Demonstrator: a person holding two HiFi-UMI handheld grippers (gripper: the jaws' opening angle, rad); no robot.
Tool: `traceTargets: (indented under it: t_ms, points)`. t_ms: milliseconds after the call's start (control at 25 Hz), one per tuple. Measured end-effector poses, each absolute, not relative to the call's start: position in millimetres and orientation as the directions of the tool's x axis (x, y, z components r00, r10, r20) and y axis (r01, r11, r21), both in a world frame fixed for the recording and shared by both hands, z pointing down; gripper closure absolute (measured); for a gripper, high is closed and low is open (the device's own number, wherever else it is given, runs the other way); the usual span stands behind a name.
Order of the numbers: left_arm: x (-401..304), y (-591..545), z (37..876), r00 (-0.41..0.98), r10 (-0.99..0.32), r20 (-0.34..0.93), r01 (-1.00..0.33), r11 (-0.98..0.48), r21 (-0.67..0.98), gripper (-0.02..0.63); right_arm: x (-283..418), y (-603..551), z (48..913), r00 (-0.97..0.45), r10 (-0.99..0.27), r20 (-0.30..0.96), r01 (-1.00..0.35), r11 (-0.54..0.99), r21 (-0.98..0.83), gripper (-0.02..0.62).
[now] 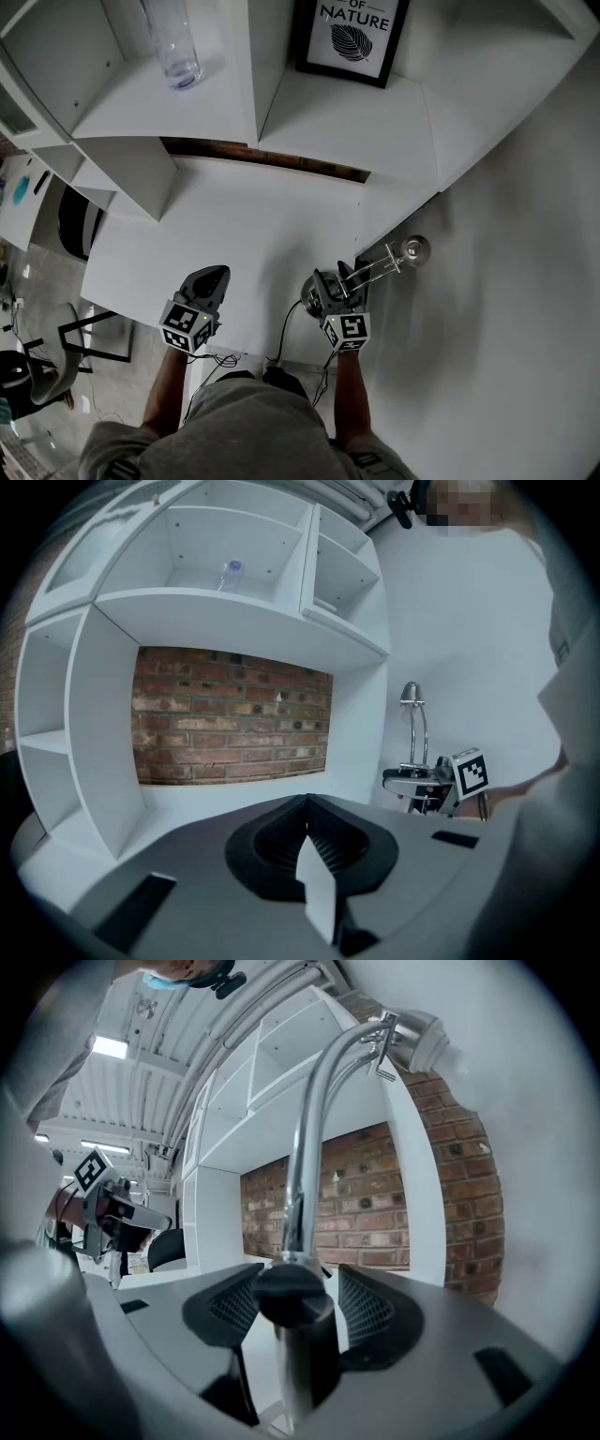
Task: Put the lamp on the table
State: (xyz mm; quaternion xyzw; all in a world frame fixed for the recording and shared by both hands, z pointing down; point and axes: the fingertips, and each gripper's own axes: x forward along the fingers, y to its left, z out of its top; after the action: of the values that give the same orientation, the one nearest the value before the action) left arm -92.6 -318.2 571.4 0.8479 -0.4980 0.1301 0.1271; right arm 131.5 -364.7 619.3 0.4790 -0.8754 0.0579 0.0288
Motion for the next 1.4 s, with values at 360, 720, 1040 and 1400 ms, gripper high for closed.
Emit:
traceTargets:
  t_ms: [360, 720, 1040, 1400]
  points:
    - [-90.6, -304.8, 565.3, 0.484, -0.807, 0.338, -0.87, -0.484, 0.089, 0.601, 136.6, -350.2, 617.9, -0.517, -0.848, 0.118, -0.856, 0.512, -0.071, 0.348]
    - [-85.8, -286.7, 555.3, 0.507, -0.798, 0.325, -0.857, -0.508, 0.089, 0.601, 144.7, -330.4, 614.2, -0.484, -0.864, 0.136, -0.875, 0.482, -0.05, 0.348]
    - [-82.6, -270.4, 547.5, 0.519, -0.799, 0.303, -0.85, -0.519, 0.087, 0.601, 155.4, -309.6, 608.0, -0.456, -0.879, 0.136, -0.889, 0.455, -0.041, 0.348]
    - [-83.8, -256.4, 537.0, 0.535, -0.804, 0.26, -0.841, -0.535, 0.078, 0.601, 161.1, -287.5, 595.4, -0.433, -0.893, 0.125, -0.901, 0.431, -0.04, 0.35]
